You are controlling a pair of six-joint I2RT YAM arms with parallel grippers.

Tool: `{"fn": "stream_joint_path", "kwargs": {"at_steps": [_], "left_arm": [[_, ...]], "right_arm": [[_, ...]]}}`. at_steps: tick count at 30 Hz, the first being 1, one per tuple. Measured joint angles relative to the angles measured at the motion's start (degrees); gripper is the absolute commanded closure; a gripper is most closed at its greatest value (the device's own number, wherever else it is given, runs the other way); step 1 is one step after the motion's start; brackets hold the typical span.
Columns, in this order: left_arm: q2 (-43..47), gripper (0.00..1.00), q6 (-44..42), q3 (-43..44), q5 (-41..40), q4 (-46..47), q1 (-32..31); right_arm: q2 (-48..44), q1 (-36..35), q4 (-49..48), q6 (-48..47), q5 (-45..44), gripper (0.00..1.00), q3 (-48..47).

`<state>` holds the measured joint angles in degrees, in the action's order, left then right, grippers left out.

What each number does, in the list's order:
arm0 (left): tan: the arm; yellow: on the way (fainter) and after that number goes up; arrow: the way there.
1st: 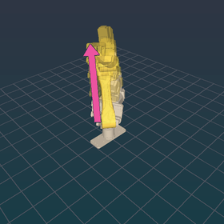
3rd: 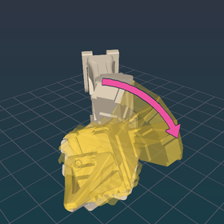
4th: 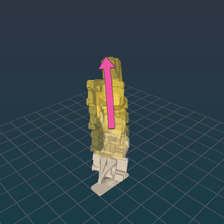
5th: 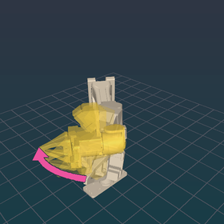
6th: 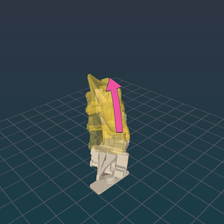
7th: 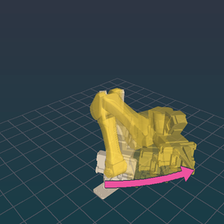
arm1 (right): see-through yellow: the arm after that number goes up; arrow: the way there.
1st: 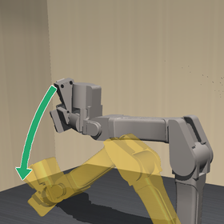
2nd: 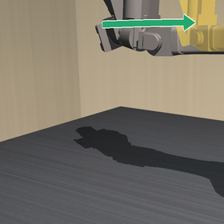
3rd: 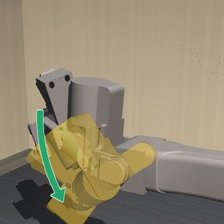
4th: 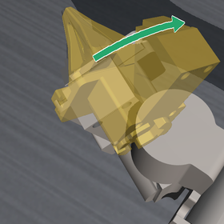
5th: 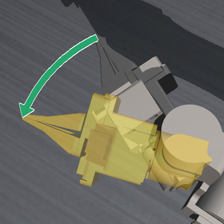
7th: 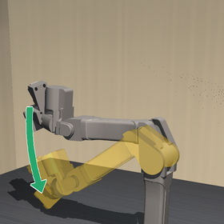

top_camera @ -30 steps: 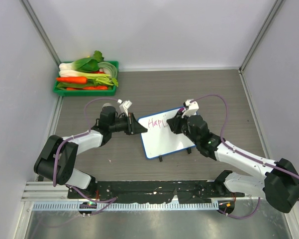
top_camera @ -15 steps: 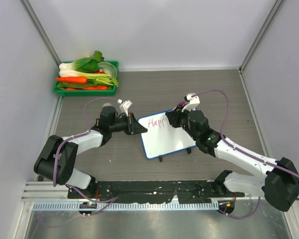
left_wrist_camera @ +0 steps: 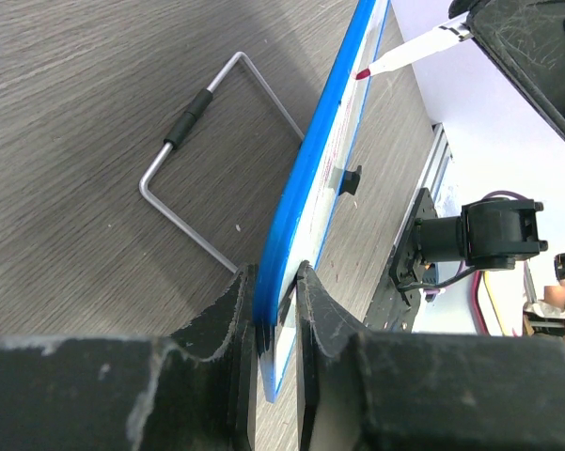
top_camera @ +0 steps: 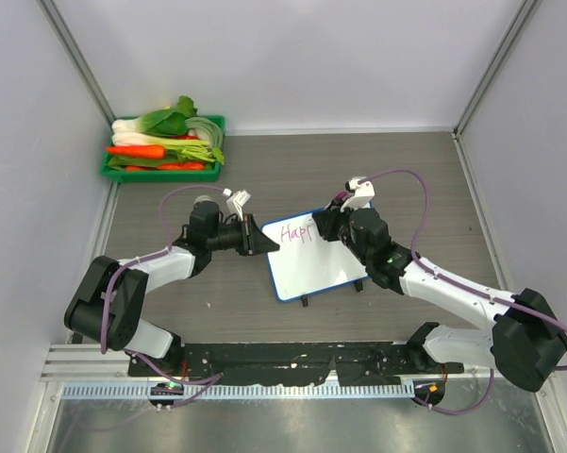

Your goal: Write a sentence on the whiteboard

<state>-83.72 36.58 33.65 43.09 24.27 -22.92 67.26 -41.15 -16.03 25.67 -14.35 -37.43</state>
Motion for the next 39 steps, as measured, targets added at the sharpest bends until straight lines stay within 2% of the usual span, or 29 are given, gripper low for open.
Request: {"fn": "stream_joint_path", "kwargs": {"at_steps": [18,39], "left_arm": [[0.0,1.00,0.0,0.0,0.0,-0.1,0.0],[0.0,1.00,0.0,0.1,0.1,-0.2,0.0]], "right_arm": [[-1.4,0.0,2.0,-0.2,-2.5,0.99,0.2],[-2.1,0.0,2.2,1.9,1.4,0.99,1.7]]}}
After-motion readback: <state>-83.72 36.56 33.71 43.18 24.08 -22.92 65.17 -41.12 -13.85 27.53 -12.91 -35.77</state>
